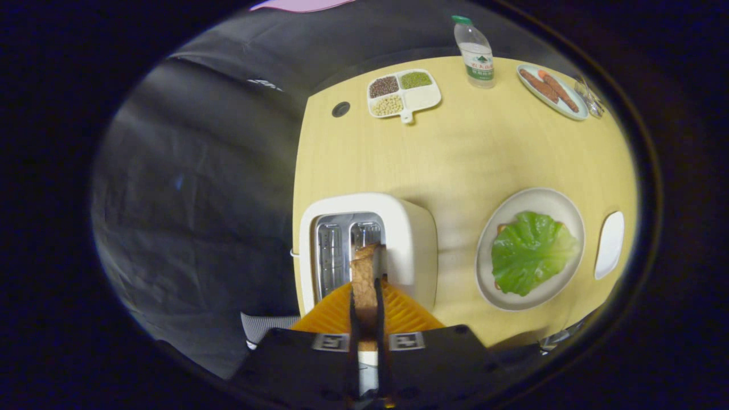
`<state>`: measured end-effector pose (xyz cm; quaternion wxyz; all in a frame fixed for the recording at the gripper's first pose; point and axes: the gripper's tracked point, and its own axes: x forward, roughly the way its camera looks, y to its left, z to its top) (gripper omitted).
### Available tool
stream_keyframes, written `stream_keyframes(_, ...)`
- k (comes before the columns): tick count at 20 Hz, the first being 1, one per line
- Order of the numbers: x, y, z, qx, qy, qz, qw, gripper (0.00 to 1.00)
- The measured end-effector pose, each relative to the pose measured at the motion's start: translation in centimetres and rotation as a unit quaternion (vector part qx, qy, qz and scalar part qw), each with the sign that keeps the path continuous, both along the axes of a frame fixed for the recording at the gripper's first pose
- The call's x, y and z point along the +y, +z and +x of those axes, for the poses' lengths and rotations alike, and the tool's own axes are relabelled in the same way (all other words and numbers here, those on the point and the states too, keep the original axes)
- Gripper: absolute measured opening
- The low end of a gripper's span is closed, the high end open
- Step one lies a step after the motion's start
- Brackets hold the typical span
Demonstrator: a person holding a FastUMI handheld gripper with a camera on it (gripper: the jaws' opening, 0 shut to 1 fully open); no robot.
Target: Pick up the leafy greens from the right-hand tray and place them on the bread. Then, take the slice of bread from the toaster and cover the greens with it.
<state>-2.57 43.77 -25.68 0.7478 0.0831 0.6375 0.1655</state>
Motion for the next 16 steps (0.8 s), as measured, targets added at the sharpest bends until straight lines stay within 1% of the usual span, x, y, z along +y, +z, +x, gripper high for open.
stream_keyframes(1,0.0,0.1,-0.1,0.002,0.000,0.002,1.000,0.10)
stream_keyframes(4,-0.4,1.2,-0.4,0.010,-0.004,0.014,1.000,0.10)
stream_keyframes(8,-1.2,4.1,-0.7,0.027,-0.015,0.047,0.998,0.10)
stream_keyframes(11,-2.3,6.8,-0.8,0.042,-0.019,0.089,0.995,0.10)
stream_keyframes(13,-3.2,8.9,-0.4,0.048,-0.025,0.132,0.990,0.09)
stream_keyframes(16,-5.6,10.6,0.4,0.040,-0.034,0.178,0.983,0.09)
